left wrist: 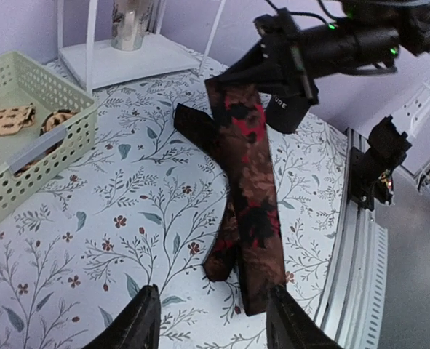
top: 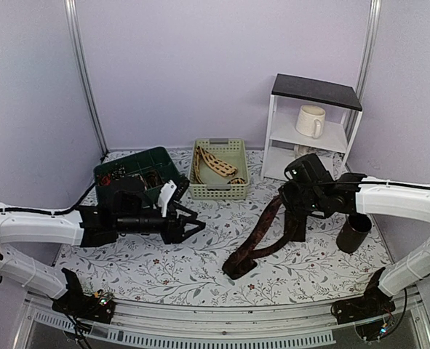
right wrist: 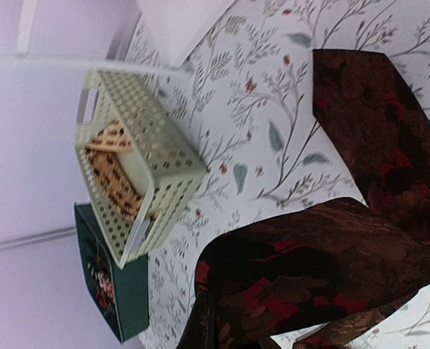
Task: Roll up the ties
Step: Place the tie at the center of the board.
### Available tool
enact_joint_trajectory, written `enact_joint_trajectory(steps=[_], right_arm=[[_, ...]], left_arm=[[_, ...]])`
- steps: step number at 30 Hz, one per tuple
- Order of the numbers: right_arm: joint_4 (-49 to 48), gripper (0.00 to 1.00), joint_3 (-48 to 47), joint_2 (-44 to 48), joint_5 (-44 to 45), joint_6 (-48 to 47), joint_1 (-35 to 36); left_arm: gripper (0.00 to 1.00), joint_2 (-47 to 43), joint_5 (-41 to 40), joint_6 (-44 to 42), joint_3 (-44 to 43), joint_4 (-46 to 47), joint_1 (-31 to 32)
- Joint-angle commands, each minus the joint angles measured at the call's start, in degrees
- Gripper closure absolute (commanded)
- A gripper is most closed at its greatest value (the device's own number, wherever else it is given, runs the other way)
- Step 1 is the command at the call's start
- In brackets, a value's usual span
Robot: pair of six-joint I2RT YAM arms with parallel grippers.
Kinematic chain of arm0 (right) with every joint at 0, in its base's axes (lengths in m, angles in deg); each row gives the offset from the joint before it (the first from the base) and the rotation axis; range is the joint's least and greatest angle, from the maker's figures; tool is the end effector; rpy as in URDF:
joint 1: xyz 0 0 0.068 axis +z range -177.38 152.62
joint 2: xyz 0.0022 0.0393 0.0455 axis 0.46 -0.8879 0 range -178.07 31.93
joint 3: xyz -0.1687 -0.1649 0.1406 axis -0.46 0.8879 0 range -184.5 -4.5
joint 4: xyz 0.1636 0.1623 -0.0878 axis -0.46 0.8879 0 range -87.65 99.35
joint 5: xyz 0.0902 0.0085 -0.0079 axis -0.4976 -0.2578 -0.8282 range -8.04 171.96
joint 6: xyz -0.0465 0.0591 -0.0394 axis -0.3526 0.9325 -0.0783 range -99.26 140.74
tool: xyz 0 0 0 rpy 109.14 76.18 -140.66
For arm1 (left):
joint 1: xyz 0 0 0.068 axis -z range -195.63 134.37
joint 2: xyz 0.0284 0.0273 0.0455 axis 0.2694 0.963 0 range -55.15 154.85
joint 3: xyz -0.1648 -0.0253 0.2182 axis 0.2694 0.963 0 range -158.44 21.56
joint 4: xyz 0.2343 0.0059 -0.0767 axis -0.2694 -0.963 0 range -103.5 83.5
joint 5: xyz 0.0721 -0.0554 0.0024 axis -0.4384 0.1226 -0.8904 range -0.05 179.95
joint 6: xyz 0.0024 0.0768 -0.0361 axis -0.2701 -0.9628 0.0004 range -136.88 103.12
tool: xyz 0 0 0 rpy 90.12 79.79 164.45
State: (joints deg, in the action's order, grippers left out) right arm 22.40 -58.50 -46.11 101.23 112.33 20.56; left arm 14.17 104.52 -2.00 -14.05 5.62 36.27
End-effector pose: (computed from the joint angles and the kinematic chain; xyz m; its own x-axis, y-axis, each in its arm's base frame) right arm 0.2207 0.2080 0.2345 -0.5291 0.8223 -0.2096 0.4809 0.4940 0.7244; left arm 0.1618 -0.2366 0.2313 -0.4518 0.1736 -0.8750 0.8174 0.4736 -0.3280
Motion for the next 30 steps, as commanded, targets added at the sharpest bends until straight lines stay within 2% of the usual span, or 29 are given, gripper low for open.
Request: enact_joint_trajectory(steps=[1, 4, 7, 15, 20, 26, 30], right_arm=[[4.4, 1.0, -2.9, -2.8, 3.0, 2.9, -3.6], [8.0, 1.0, -4.6, -4.7, 4.1, 5.3, -5.4], [10.9, 1.0, -6.9, -7.2, 4.6, 7.3, -6.9], [13.0, 1.0, -9.5, -8.5, 5.9, 7.0, -10.3], [12.9, 1.0, -9.3, -7.7, 6.6, 6.2, -10.8], [12.6, 1.0, -8.5, -7.4, 6.6, 5.5, -11.3], [12.6, 1.0, -8.2, -7.2, 7.2, 5.3, -11.3]], left_arm=[[0.48, 5.9, -2.3, -2.4, -1.2, 8.3, 3.9], [0.46, 14.0, -2.7, 0.0, -3.4, 13.9, 5.9], [0.45, 21.5, -7.0, -0.2, -8.2, 14.1, 9.2], [0.52, 36.7, -6.2, -7.6, -20.9, 12.9, 15.5], [0.64, 43.8, -4.0, -8.5, -28.1, 13.3, 16.1], [0.66, 52.6, -4.4, -9.6, -34.2, 12.9, 15.8], [0.71, 56.1, -9.1, -8.5, -35.7, 10.3, 14.7]])
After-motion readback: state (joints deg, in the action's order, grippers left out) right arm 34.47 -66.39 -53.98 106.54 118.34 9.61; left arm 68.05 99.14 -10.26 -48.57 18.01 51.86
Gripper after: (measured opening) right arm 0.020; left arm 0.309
